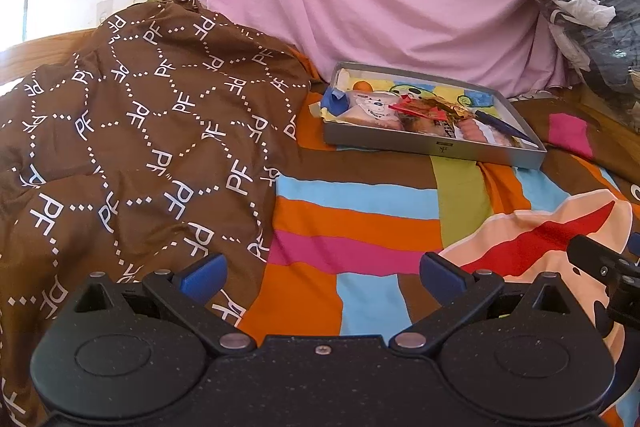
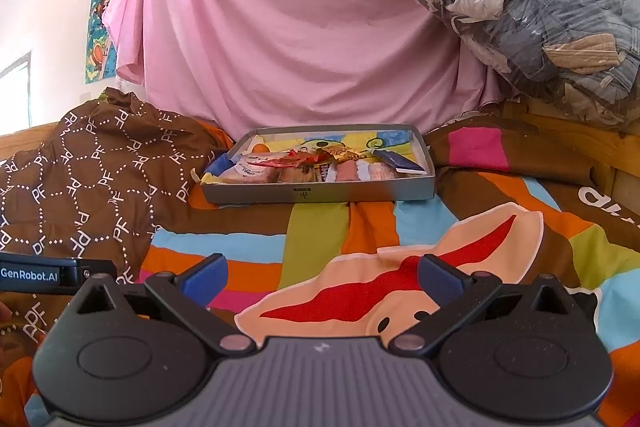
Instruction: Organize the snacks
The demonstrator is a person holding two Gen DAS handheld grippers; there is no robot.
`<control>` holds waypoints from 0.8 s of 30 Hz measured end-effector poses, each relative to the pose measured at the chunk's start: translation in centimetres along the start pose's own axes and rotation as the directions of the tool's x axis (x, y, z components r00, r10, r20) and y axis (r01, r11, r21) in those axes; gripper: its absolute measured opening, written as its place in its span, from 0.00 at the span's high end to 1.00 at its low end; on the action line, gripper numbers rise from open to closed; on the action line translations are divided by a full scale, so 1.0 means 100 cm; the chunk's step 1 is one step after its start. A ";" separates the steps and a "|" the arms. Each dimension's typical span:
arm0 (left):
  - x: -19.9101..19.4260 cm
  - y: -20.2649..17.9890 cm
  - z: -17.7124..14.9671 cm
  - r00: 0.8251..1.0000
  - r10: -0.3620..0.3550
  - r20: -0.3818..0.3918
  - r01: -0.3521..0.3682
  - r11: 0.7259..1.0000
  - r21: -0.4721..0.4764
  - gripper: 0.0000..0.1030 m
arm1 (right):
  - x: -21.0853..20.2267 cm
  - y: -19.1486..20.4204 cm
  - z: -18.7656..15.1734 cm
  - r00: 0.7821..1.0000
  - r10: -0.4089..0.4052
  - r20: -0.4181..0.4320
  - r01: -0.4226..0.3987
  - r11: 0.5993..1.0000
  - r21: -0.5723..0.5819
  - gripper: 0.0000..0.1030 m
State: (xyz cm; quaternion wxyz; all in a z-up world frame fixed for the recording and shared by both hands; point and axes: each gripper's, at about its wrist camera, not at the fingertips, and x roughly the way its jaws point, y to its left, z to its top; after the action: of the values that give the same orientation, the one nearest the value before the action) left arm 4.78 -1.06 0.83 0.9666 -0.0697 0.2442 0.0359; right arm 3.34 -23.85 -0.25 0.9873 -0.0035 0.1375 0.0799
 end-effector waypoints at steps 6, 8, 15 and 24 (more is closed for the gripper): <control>0.000 0.000 0.000 1.000 0.001 -0.005 -0.001 1.000 0.001 0.01 | 0.000 0.000 0.000 1.000 0.000 0.001 0.000 1.000 0.000 0.00; 0.000 0.000 -0.001 1.000 0.000 -0.006 0.000 1.000 0.003 0.01 | 0.000 0.000 0.000 1.000 0.000 0.001 0.000 1.000 -0.001 0.00; 0.000 0.000 -0.001 1.000 0.000 -0.006 0.000 1.000 0.002 0.01 | 0.000 0.000 0.000 1.000 -0.001 0.001 0.001 1.000 0.000 0.00; 0.000 0.000 -0.001 1.000 0.000 -0.005 0.000 1.000 0.002 0.01 | 0.000 0.000 0.000 1.000 0.000 0.001 0.000 1.000 0.000 0.00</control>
State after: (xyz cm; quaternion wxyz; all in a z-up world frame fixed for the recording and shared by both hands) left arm 4.72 -1.12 0.77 0.9660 -0.0689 0.2468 0.0355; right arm 3.34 -23.80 -0.28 0.9873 -0.0036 0.1369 0.0800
